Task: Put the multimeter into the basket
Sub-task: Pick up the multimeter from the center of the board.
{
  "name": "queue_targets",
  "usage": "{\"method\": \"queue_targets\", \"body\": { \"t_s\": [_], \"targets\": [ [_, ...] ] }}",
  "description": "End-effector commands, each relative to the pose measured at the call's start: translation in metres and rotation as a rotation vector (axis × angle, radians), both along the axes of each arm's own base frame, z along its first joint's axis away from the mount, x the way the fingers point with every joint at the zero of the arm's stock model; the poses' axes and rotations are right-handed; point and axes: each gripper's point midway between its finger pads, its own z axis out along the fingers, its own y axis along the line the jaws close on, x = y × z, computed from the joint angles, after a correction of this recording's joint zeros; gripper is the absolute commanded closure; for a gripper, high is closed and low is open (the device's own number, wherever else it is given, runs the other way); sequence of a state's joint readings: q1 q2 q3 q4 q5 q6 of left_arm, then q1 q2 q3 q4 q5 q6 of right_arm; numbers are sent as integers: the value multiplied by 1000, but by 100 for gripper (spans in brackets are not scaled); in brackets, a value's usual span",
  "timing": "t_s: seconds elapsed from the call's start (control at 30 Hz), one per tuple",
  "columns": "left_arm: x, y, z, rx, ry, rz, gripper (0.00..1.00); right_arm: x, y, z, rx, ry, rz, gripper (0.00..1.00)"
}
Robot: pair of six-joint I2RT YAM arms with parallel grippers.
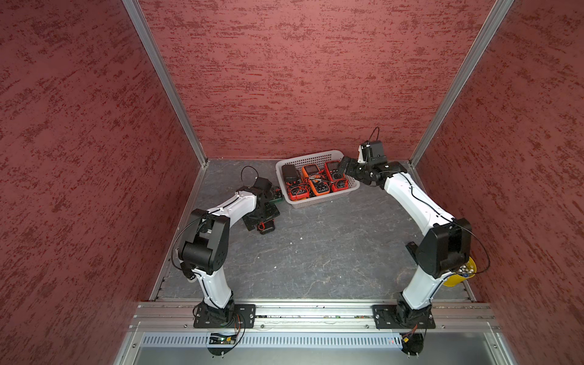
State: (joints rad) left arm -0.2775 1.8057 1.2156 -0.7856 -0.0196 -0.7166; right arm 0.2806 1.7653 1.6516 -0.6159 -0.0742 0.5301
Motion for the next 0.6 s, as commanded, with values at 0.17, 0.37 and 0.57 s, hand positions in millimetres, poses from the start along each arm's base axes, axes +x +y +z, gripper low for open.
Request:
{"method": "queue_targets", "body": {
  "t_s": [0.17,0.37,0.57],
  "targets": [
    [5,2,-21,12,33,-25,0,-4,-1,17,-2,-37,-3,1],
    [0,3,-23,10,43,-25,17,-3,-1,18,-5,-39,-4,1],
    [-2,6,-2,17,6,-21,33,-2,-2,20,-6,-43,-7,1]
  ]
}}
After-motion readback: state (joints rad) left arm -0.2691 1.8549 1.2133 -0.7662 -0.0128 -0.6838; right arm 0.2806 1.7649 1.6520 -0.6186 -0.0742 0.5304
